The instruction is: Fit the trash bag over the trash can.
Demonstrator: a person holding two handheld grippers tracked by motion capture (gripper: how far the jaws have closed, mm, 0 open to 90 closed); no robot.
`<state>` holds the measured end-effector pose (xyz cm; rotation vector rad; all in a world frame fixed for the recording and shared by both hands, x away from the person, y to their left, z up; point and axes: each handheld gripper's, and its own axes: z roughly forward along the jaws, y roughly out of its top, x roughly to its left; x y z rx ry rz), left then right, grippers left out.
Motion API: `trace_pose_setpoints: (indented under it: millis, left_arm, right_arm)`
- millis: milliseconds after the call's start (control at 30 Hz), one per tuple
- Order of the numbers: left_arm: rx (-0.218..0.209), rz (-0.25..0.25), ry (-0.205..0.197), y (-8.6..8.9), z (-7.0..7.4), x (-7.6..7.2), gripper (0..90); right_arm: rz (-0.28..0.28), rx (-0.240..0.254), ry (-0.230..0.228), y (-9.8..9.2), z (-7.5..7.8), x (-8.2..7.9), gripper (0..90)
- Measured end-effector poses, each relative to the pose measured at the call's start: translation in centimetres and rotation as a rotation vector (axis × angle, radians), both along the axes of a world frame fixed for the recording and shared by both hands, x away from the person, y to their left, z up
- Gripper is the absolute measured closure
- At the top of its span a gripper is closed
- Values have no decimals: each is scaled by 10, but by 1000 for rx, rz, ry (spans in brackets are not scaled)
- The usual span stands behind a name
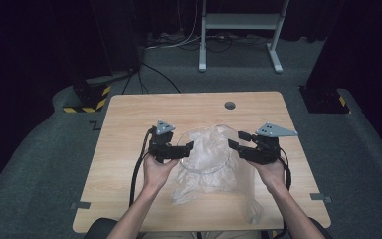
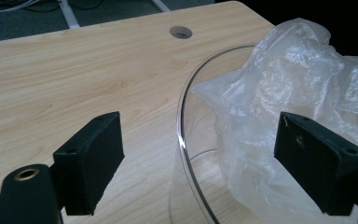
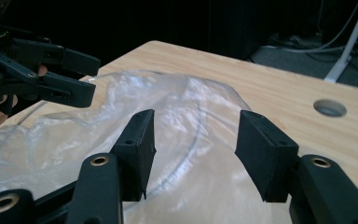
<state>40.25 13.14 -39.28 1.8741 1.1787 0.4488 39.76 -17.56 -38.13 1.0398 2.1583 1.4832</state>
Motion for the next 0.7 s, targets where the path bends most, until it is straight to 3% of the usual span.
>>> trace_pose_setpoints:
  millis: [333, 500, 700]
  left_arm:
    - [17, -27, 22, -11, -5, 4, 165]
    - [9, -34, 29, -11, -5, 4, 172]
    - [-9, -60, 38, -14, -6, 3, 187]
  right_arm:
    - [-43, 15, 74, -1, -14, 4, 480]
    - [-23, 33, 112, -1, -17, 9, 558]
    - [12, 16, 101, 4, -15, 7, 727]
